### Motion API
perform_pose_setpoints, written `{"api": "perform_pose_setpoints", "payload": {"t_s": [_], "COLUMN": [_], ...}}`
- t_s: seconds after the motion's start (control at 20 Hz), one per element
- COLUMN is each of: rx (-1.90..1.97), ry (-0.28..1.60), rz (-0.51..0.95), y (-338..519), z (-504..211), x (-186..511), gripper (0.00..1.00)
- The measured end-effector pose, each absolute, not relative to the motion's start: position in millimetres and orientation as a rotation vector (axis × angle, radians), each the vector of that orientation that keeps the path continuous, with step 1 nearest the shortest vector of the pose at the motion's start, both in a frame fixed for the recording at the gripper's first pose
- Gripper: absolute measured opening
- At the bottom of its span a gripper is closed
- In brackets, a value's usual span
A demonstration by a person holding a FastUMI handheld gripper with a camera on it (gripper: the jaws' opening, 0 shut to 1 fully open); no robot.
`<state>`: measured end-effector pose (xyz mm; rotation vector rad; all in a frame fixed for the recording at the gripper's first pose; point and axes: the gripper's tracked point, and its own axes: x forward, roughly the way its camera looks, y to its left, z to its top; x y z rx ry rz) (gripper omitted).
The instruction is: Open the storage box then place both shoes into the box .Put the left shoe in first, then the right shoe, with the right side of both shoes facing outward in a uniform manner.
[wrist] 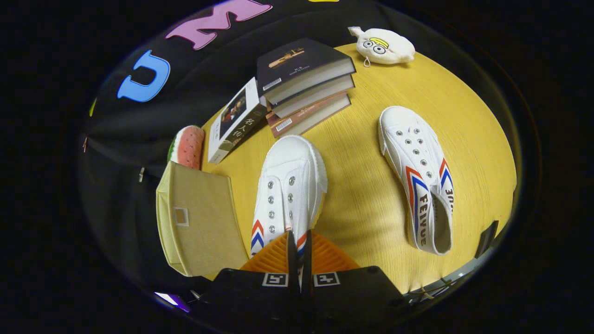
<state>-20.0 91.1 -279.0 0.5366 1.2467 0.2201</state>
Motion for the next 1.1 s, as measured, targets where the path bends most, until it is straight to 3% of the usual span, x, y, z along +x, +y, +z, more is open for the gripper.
{"api": "perform_pose_setpoints", "payload": {"t_s": [0.55, 1.1], "rx": [0.608, 0.59], "ry": [1.12, 1.166], "rz": [0.439, 0.566], "y": [192, 343], "z": [-142, -126], "x": [-12, -21], "gripper": [0.05, 0.05]}}
